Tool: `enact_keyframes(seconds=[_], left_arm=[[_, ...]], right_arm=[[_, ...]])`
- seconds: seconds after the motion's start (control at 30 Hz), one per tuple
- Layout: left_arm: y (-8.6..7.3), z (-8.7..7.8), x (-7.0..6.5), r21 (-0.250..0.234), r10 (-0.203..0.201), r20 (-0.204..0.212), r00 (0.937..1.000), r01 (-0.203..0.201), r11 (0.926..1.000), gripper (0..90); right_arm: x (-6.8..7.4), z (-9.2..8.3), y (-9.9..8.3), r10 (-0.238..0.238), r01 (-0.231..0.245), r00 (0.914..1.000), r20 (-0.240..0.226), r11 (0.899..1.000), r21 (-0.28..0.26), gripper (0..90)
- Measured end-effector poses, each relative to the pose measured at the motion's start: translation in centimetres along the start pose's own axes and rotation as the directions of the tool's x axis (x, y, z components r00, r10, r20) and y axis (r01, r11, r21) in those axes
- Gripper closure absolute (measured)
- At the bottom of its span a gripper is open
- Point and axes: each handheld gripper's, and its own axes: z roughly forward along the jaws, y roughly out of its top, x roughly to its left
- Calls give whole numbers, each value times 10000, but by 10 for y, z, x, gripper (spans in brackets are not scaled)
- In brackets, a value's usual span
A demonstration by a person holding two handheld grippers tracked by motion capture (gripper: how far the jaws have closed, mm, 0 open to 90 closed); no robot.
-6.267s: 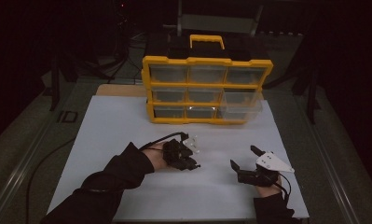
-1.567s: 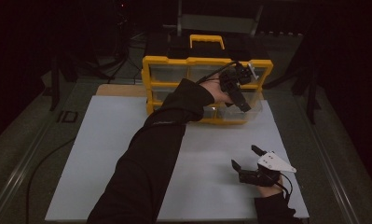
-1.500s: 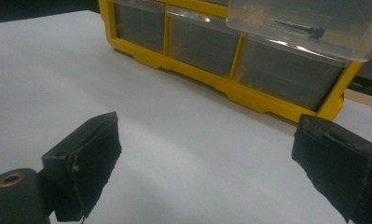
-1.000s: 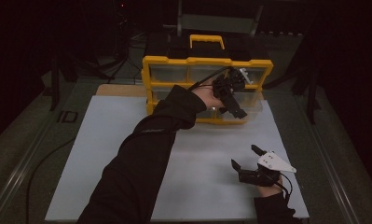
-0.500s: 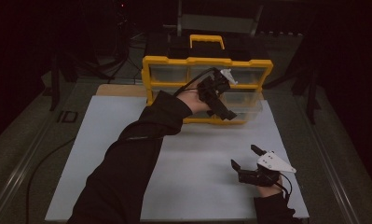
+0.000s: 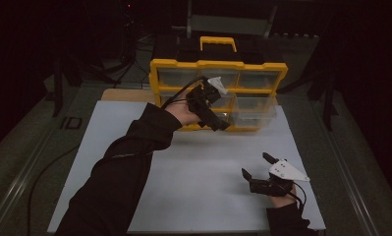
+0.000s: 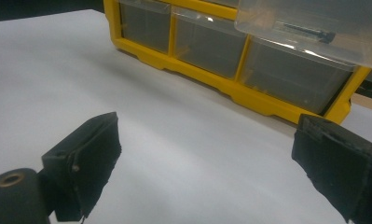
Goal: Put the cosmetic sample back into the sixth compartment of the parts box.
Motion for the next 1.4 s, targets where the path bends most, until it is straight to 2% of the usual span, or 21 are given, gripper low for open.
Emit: enact_keyframes(seconds=[0.13,0.3,0.73,0.87,0.97,1.4], left_arm=[[-12,-5,2,-101,-260,146,9996,261,9996,0],[-27,-13,5,-97,-429,0,9991,429,9990,0],[-55,-29,2,-60,-540,-284,9981,539,9985,0],[-64,-34,-2,-118,-548,-272,9981,545,9984,0],[-74,-39,-4,-231,-670,-410,9969,661,9975,0],[-105,-46,-10,-133,-821,-587,9949,815,9966,0]], right_arm=[[1,0,0,-11,11,10000,-10,10000,-8,77],[2,0,1,-54,54,10000,-14,10000,-5,77],[2,0,1,-46,46,10000,-19,10000,0,77],[2,0,1,-55,55,10000,28,10000,-8,77],[2,0,2,-75,75,10000,29,10000,-19,77],[3,0,2,-140,140,9999,55,9999,3,77]])
